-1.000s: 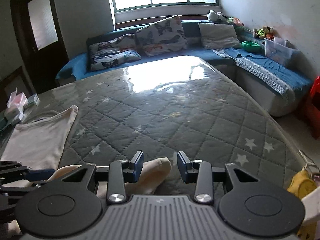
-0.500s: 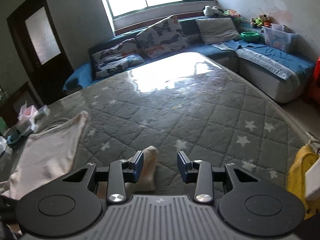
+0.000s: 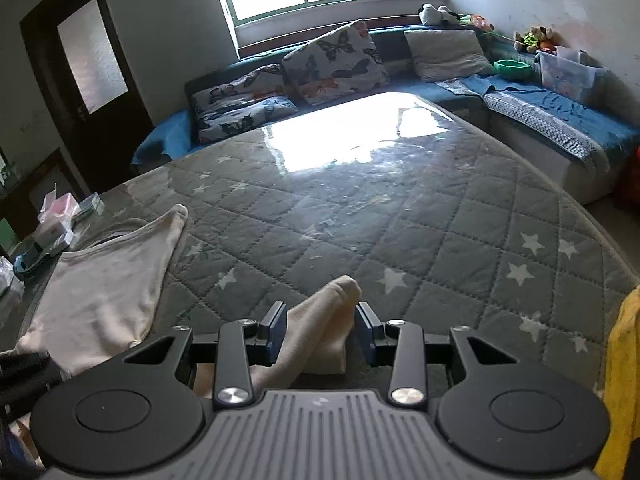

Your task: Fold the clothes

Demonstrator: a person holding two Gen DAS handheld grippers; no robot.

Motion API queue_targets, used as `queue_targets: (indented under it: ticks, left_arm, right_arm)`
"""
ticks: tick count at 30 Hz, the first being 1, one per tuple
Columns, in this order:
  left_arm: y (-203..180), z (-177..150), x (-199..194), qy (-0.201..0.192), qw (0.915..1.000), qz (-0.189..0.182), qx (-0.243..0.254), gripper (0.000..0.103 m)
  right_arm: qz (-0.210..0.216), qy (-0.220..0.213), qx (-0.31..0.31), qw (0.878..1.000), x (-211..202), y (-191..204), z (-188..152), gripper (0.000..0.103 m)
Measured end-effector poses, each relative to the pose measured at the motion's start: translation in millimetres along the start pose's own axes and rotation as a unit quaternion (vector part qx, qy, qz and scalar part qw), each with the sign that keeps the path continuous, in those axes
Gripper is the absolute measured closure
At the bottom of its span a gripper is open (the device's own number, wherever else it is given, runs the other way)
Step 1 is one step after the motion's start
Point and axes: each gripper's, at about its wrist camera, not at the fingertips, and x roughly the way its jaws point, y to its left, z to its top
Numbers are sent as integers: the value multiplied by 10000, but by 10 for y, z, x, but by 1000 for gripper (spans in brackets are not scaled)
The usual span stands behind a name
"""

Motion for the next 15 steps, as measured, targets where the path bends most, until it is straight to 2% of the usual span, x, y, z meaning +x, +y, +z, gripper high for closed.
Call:
queue_targets:
  ticks: [3,7,9,10,12,13,15]
  left_arm:
    - [143,98,81,132,9987,38,-497,57]
    - [304,173,324,698,9907,-134,-1162,59]
    - [337,168,393,826,9873,-163,-1349,69]
    - [341,169,415,837,9866,-152,-1392,78]
    - [317,164,414,775,9874,-91,-1375,82]
    - [299,163,405,732,9883,-77,-1339,90]
    - [253,174,374,604,9908,-69,-1207,94]
  right_arm:
    - [-43,-10,27,10000,-6,-52,-6,66]
    - [-48,-50,44,10000,-23,-87,13,66]
    - [-40,-62,29,10000,-26,-80,21,66]
    - [-37,-66,13,10000,-27,-74,26,66]
    - [-16,-73,-13,10000,-29,-65,32,66]
    - [-3,-81,-5,10000,-31,-65,38,66]
    - [17,-102,15,9999,-36,-71,49,66]
